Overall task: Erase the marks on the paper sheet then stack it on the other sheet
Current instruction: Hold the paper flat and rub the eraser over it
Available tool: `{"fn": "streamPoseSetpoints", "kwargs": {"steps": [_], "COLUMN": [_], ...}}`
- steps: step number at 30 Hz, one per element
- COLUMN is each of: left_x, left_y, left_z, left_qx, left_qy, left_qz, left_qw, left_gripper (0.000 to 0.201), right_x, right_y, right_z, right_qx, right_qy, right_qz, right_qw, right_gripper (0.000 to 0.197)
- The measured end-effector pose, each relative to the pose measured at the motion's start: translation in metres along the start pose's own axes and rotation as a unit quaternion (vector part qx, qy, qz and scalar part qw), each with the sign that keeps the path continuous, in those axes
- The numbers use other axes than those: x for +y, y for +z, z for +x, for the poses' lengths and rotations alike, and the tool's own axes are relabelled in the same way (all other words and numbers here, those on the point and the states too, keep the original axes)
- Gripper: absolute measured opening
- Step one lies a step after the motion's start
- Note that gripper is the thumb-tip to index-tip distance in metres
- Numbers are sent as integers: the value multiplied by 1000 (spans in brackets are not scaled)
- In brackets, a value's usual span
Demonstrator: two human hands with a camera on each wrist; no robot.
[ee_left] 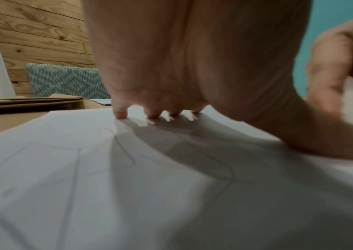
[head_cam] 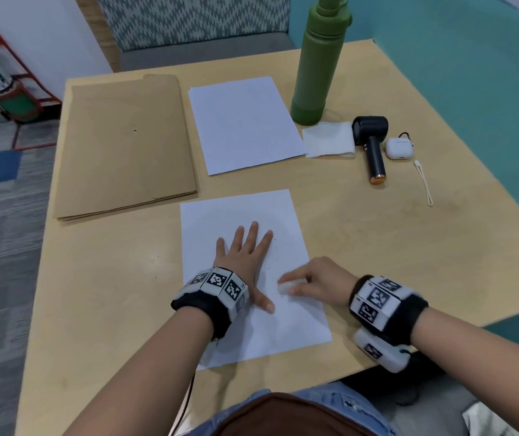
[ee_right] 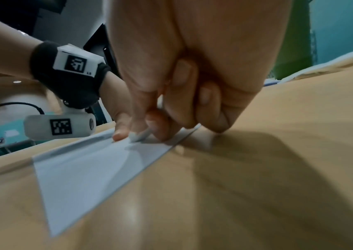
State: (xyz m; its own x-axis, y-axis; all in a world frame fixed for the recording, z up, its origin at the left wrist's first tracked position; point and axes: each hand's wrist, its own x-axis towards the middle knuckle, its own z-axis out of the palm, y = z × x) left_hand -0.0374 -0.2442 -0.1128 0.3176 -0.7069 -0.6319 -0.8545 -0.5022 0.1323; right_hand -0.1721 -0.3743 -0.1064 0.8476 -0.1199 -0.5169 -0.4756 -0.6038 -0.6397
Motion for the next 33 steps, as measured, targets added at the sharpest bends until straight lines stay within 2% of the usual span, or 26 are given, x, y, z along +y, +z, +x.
{"fn": "streamPoseSetpoints", "kwargs": {"steps": [2, 4, 6, 8, 10, 14, 17, 19, 21, 22, 24, 29, 31, 33], "left_x": [-1, -2, -1, 0, 1, 1, 3, 4, 4, 3, 3, 3, 3, 3], "left_y": [0, 0, -1, 0, 1, 1, 1, 0, 0, 0, 0, 1, 2, 2], "left_z": [0, 0, 0, -1, -2, -2, -1, 0, 0, 0, 1, 2, 2, 2], "left_qx": [-2, -2, 5, 21, 32, 25, 21, 18, 16, 16, 17, 18, 17, 17], "left_qy": [2, 4, 5, 3, 0, -6, -5, -4, -5, -6, -7, -8, -7, -6], "left_qz": [-5, -18, -39, -65, -79, -67, -66, -73, -73, -72, -70, -66, -70, -72], "left_qw": [1000, 1000, 999, 998, 996, 997, 998, 997, 997, 997, 997, 998, 997, 997], "left_gripper": [144, 143, 137, 128, 124, 127, 129, 130, 131, 131, 131, 130, 131, 131], "right_x": [6, 8, 8, 5, -1, -12, -12, -7, -3, -4, -7, -6, 0, 4], "right_y": [1, -3, -7, -14, -21, -35, -32, -27, -26, -28, -37, -29, -21, -21], "right_z": [-8, -8, -3, 5, 16, 44, 44, 29, 17, 17, 27, 46, 34, 20], "right_qx": [-61, -82, -40, 51, 108, 127, 157, 106, 19, -3, 15, 150, 126, 53], "right_qy": [0, 0, 14, 29, 32, 34, 37, 19, 13, 16, 25, 43, 41, 36], "right_qz": [4, -6, 47, 102, 86, 31, 38, 40, -3, -28, -39, 44, 57, 32], "right_qw": [998, 997, 998, 993, 990, 991, 986, 993, 1000, 999, 999, 987, 990, 997], "right_gripper": [29, 27, 25, 23, 23, 25, 26, 26, 25, 24, 25, 26, 26, 27]}}
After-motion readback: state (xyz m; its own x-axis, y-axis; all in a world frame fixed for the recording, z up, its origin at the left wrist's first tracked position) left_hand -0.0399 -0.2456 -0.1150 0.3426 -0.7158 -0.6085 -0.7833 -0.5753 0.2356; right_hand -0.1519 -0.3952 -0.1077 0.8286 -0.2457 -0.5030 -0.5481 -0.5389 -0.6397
